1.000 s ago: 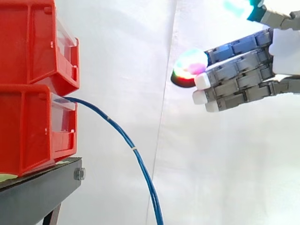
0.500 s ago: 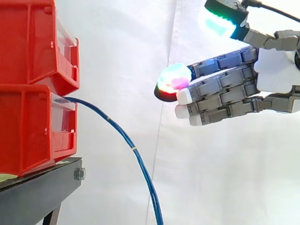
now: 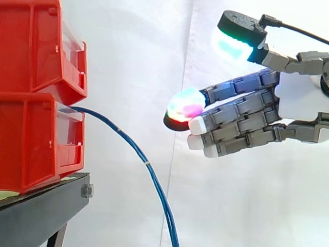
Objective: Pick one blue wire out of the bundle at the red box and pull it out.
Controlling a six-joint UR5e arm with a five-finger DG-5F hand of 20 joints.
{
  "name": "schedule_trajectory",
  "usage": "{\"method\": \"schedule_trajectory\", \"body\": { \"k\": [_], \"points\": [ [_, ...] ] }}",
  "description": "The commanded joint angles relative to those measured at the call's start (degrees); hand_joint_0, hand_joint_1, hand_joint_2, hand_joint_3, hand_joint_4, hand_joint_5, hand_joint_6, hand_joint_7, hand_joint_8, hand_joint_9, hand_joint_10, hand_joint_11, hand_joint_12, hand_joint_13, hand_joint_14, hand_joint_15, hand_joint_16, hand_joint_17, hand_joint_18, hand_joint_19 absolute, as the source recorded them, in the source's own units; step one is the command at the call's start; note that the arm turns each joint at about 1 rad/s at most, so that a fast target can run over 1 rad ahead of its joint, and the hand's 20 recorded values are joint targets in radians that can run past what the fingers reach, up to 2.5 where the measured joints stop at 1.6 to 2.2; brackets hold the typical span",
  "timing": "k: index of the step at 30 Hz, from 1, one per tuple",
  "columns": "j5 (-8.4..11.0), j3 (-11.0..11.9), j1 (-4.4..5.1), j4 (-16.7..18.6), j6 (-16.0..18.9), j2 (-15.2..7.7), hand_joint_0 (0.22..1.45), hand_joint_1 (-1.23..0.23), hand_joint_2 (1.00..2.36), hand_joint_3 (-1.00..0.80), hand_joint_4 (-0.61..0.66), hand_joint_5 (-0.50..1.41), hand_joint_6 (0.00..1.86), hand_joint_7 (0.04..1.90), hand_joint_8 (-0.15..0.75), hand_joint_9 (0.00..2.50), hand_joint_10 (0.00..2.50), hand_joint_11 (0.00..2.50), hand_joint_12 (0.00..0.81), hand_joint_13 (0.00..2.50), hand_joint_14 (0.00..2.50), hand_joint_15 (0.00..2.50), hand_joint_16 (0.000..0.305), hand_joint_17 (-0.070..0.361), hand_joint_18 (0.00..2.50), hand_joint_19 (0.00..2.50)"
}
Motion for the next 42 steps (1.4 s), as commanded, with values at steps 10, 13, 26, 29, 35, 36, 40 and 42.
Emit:
{"method": "schedule_trajectory", "body": {
  "k": [10,13,26,29,35,36,40,42],
  "points": [
    [0.99,0.01,0.76,0.05,6.2,-3.06,0.53,-0.48,1.0,-0.46,0.39,-0.16,0.5,0.82,0.341,0.82,0.01,0.31,0.417,0.67,0.01,0.29,0.055,0.123,0.5,0.3],
    [1.52,0.01,0.85,-0.13,4.71,-3.24,0.53,-0.48,1.0,-0.46,0.39,-0.16,0.5,0.82,0.342,0.82,0.01,0.32,0.416,0.67,0.01,0.29,0.055,0.123,0.5,0.3],
    [3.1,6.69,2.08,1.54,2.51,-8.95,0.53,-0.48,1.0,-0.46,0.39,-0.16,0.5,0.82,0.342,0.82,0.01,0.32,0.417,0.68,0.01,0.29,0.055,0.124,0.5,0.3],
    [2.84,10.29,2.08,1.45,3.3,-12.03,0.53,-0.48,1.0,-0.46,0.39,-0.16,0.5,0.81,0.342,0.82,0.01,0.32,0.417,0.68,0.01,0.3,0.055,0.124,0.5,0.3],
    [2.48,14.77,2.7,0.92,3.48,-15.1,0.53,-0.48,1.0,-0.46,0.39,-0.15,0.5,0.82,0.342,0.82,0.01,0.31,0.417,0.68,0.01,0.3,0.055,0.123,0.5,0.31],
    [2.48,14.77,2.7,0.92,3.48,-15.1,0.53,-0.48,1.0,-0.46,0.39,-0.15,0.5,0.81,0.341,0.82,0.01,0.32,0.417,0.68,0.01,0.3,0.055,0.123,0.5,0.3],
    [2.57,14.34,3.22,-0.31,3.74,-15.1,0.53,-0.48,1.0,-0.46,0.39,-0.16,0.5,0.81,0.341,0.82,0.01,0.32,0.416,0.68,0.01,0.3,0.055,0.124,0.51,0.3],
    [3.36,14.07,3.75,-0.66,3.56,-15.1,0.53,-0.48,1.0,-0.46,0.39,-0.16,0.5,0.81,0.342,0.82,0.01,0.32,0.418,0.68,0.01,0.3,0.055,0.124,0.51,0.31]
  ]
}}
